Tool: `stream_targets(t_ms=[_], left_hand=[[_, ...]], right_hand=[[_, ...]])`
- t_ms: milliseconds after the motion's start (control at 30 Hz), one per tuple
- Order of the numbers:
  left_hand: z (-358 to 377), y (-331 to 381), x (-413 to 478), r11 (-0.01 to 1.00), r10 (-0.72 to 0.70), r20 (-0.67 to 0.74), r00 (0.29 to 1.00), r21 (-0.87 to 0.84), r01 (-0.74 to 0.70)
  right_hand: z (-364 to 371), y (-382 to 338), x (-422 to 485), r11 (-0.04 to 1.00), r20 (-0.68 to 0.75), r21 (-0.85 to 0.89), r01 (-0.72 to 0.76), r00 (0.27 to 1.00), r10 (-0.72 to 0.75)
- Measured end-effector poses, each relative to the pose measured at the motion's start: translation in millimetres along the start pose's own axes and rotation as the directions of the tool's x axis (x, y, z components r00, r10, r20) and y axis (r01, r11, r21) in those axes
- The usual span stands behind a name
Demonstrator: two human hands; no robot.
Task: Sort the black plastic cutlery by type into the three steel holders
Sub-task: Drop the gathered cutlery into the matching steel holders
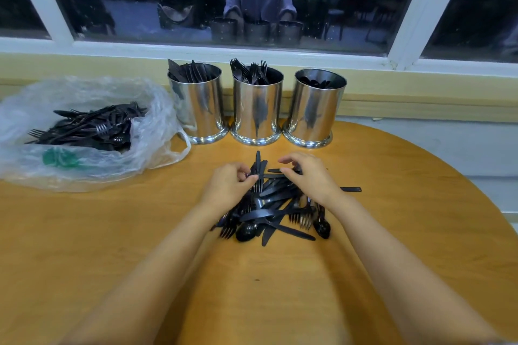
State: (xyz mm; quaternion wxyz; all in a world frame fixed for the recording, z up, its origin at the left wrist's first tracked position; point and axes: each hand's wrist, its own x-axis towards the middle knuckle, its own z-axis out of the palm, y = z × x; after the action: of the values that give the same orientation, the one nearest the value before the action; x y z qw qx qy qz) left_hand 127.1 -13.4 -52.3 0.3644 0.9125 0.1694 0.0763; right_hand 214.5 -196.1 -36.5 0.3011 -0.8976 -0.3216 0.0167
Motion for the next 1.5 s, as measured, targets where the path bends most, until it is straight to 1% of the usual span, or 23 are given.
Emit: stream_targets(t_ms=[100,200,333,433,533,567,633,667,700,733,800,867,900,933,967,1000,1033,1067,1100,1167,1300,1400,1500], left_hand=[[12,5,15,0.992,-0.074,0.078,0.994,0.110,0.066],[20,10,20,0.972,-0.099,0.064,0.993,0.220,0.082],[21,15,23,0.967,-0.107,0.014,0.994,0.233,0.101],[16,14,23,0.972,-0.079,-0.026,0.997,0.219,0.083],[4,9,23,0.983,0.011,-0.016,1.000,0.184,-0.007],[-2,9,21,0.980,0.050,0.013,0.999,0.190,-0.052],[-13,10,16,0.974,0.109,0.093,0.990,0.190,-0.125],[-20,12,11,0.981,0.118,0.121,0.986,0.143,-0.135],[-27,14,6,0.992,0.111,0.141,0.984,0.046,-0.118],[-35,16,0,0.993,0.089,0.166,0.982,-0.088,-0.075],[-50,17,-12,0.933,0.045,0.242,0.969,-0.358,0.046],[-59,15,-22,0.830,0.015,0.257,0.966,-0.543,0.131],[-62,15,-26,0.757,-0.007,0.238,0.971,-0.633,0.160],[-62,14,-30,0.669,-0.036,0.211,0.977,-0.721,0.181],[-61,14,-34,0.587,-0.071,0.180,0.981,-0.787,0.187],[-57,14,-38,0.544,-0.112,0.146,0.983,-0.819,0.184],[-52,15,-43,0.540,-0.154,0.122,0.981,-0.821,0.187],[-44,15,-48,0.553,-0.181,0.112,0.977,-0.810,0.195],[-36,15,-53,0.565,-0.193,0.113,0.975,-0.799,0.205],[-20,15,-60,0.588,-0.207,0.095,0.974,-0.783,0.201],[-11,6,-69,0.634,-0.242,0.000,0.970,-0.757,0.158],[-16,-2,-77,0.742,-0.196,-0.027,0.980,-0.658,0.130],[-20,-4,-89,0.860,-0.107,-0.022,0.994,-0.504,0.082]], right_hand=[[10,2,14,1.000,0.012,0.018,-0.022,1.000,0.021],[19,6,18,0.999,0.025,0.026,-0.030,0.999,0.029],[25,10,20,1.000,0.038,0.021,-0.020,0.999,0.019],[26,9,20,1.000,0.029,0.000,0.005,1.000,-0.005],[23,3,22,0.991,-0.071,-0.048,0.123,0.989,-0.126],[21,0,24,0.980,-0.090,-0.109,0.169,0.980,-0.179],[17,-4,27,0.929,-0.075,-0.273,0.251,0.957,-0.280],[15,-5,28,0.897,-0.056,-0.338,0.286,0.945,-0.322],[14,-5,28,0.871,-0.045,-0.375,0.318,0.932,-0.359],[13,-5,27,0.857,-0.048,-0.383,0.345,0.919,-0.391],[10,-8,21,0.862,-0.082,-0.350,0.367,0.905,-0.418],[9,-16,7,0.884,-0.083,-0.314,0.347,0.917,-0.389],[10,-20,-1,0.906,-0.092,-0.268,0.327,0.928,-0.362],[12,-25,-9,0.942,-0.114,-0.173,0.288,0.944,-0.309],[15,-31,-17,0.973,-0.136,-0.033,0.229,0.963,-0.231],[19,-37,-25,0.978,-0.147,0.133,0.163,0.979,-0.143],[23,-45,-33,0.957,-0.136,0.273,0.097,0.989,-0.061],[29,-51,-38,0.934,-0.118,0.353,0.050,0.993,-0.008],[34,-57,-44,0.927,-0.106,0.375,0.026,0.994,0.015],[44,-63,-53,0.933,-0.110,0.359,0.014,0.994,0.028],[48,-56,-63,0.930,-0.097,0.366,-0.030,0.993,0.071],[41,-50,-72,0.936,-0.069,0.351,-0.032,0.996,0.060],[32,-47,-80,0.937,-0.068,0.347,-0.038,0.996,0.065]])
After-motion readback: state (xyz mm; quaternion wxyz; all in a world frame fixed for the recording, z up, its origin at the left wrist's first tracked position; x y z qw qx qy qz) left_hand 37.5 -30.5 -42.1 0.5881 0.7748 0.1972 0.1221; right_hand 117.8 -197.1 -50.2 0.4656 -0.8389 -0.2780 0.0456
